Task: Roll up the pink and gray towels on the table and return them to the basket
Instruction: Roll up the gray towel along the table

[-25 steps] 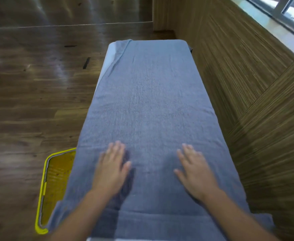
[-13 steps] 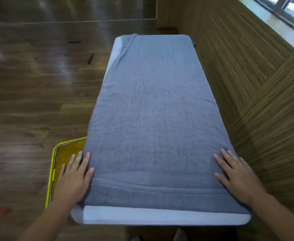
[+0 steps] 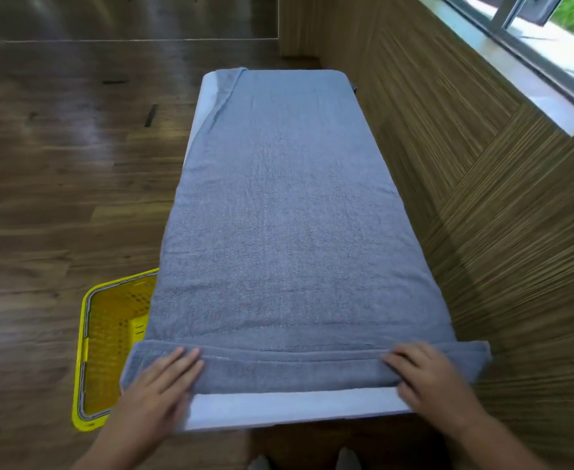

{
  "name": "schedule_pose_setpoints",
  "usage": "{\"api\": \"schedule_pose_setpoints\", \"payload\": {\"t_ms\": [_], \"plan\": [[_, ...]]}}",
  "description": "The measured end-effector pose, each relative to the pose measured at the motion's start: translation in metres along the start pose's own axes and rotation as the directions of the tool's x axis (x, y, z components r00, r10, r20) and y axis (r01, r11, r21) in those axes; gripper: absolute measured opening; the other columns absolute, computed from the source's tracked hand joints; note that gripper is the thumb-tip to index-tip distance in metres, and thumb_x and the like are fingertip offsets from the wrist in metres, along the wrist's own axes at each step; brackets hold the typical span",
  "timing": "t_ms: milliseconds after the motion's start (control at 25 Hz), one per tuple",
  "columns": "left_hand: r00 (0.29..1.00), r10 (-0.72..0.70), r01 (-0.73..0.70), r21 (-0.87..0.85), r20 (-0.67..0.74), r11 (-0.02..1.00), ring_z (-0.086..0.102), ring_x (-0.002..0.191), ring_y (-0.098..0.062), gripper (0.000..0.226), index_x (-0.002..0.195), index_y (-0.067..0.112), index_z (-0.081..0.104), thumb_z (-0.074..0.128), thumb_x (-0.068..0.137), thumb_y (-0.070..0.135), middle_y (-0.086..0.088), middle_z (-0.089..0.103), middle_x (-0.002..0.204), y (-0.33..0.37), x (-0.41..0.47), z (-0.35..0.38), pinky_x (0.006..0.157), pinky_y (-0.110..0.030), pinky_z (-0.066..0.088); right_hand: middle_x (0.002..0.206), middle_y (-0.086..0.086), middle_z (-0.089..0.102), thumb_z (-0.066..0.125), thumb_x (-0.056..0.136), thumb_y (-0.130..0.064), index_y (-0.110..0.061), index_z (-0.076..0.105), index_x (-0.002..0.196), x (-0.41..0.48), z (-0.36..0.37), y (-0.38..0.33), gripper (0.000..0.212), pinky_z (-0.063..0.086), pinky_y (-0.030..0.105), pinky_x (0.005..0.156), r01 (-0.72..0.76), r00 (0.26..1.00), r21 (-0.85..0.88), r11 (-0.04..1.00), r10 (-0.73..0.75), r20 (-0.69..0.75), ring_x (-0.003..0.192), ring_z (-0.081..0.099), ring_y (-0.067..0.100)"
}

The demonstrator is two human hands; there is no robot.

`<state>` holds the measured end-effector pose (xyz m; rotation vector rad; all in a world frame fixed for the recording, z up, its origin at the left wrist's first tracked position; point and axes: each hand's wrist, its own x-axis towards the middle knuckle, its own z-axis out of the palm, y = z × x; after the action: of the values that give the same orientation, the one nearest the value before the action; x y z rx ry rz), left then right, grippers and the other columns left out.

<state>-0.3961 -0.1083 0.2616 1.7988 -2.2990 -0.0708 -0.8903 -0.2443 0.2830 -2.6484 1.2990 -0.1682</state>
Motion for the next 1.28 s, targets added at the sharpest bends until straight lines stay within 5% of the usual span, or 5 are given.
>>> {"api": "schedule_pose_setpoints", "payload": {"t_ms": [440, 640, 800, 960, 1280], "plan": [[0.822, -0.566, 0.567, -0.178, 0.060, 0.805, 0.065, 0.081, -0.018, 0.020, 0.099, 0.039, 0.068, 0.053, 0.096, 0.026, 0.013, 0.071, 0.087, -0.046, 0.043, -0.048, 0.066, -0.037, 0.050, 0.062, -0.003, 0.064, 0.064, 0.086, -0.006, -0.031, 0.061, 0.059, 0.028, -0.075, 0.108, 0.036, 0.051, 0.036, 0.061, -0.608, 0.782, 0.171, 0.775, 0.547, 0.301, 0.064, 0.061, 0.013], [0.714, -0.692, 0.682, -0.330, 0.108, 0.653, 0.063, 0.069, -0.014, 0.013, 0.089, 0.049, 0.058, 0.064, 0.093, 0.038, 0.013, 0.067, 0.068, -0.053, 0.067, -0.043, 0.061, -0.040, 0.051, 0.081, 0.004, 0.072, 0.063, 0.090, -0.011, -0.026, 0.072, 0.082, 0.045, -0.064, 0.126, 0.019, 0.059, 0.049, 0.074, -0.755, 0.655, 0.330, 0.567, 0.665, 0.358, 0.079, 0.068, 0.025], [0.876, -0.454, 0.447, -0.080, -0.164, 0.891, 0.056, 0.093, -0.029, 0.020, 0.103, 0.031, 0.065, 0.053, 0.092, 0.043, 0.000, 0.067, 0.100, 0.000, 0.095, -0.033, 0.081, -0.045, 0.044, 0.106, 0.003, 0.064, 0.059, 0.082, -0.018, -0.016, 0.069, 0.104, 0.061, -0.048, 0.054, 0.024, 0.046, 0.034, 0.087, -0.377, 0.892, 0.130, 0.917, 0.397, -0.217, 0.101, 0.054, 0.022], [1.000, 0.003, 0.000, -0.128, 0.029, 0.992, 0.057, 0.101, -0.016, 0.035, 0.108, 0.035, 0.062, 0.063, 0.074, 0.030, 0.010, 0.059, 0.107, 0.103, 0.104, 0.010, 0.086, -0.032, 0.040, 0.109, -0.005, 0.059, 0.063, 0.072, -0.018, -0.022, 0.064, 0.101, 0.076, -0.001, -0.063, 0.029, 0.047, 0.030, 0.084, 0.156, 0.986, 0.211, 0.965, -0.164, 0.017, 0.099, 0.054, 0.018], [0.922, -0.387, 0.387, 0.089, -0.021, 0.918, 0.058, 0.103, -0.029, 0.049, 0.115, 0.031, 0.068, 0.042, 0.073, 0.027, 0.003, 0.063, 0.115, -0.044, 0.045, -0.017, 0.081, -0.044, 0.047, 0.109, -0.008, 0.060, 0.070, 0.072, -0.015, -0.022, 0.068, 0.109, 0.027, -0.023, 0.070, 0.037, 0.048, 0.034, 0.087, -0.199, 0.979, 0.027, 0.980, 0.200, -0.032, 0.102, 0.056, 0.018]]}}
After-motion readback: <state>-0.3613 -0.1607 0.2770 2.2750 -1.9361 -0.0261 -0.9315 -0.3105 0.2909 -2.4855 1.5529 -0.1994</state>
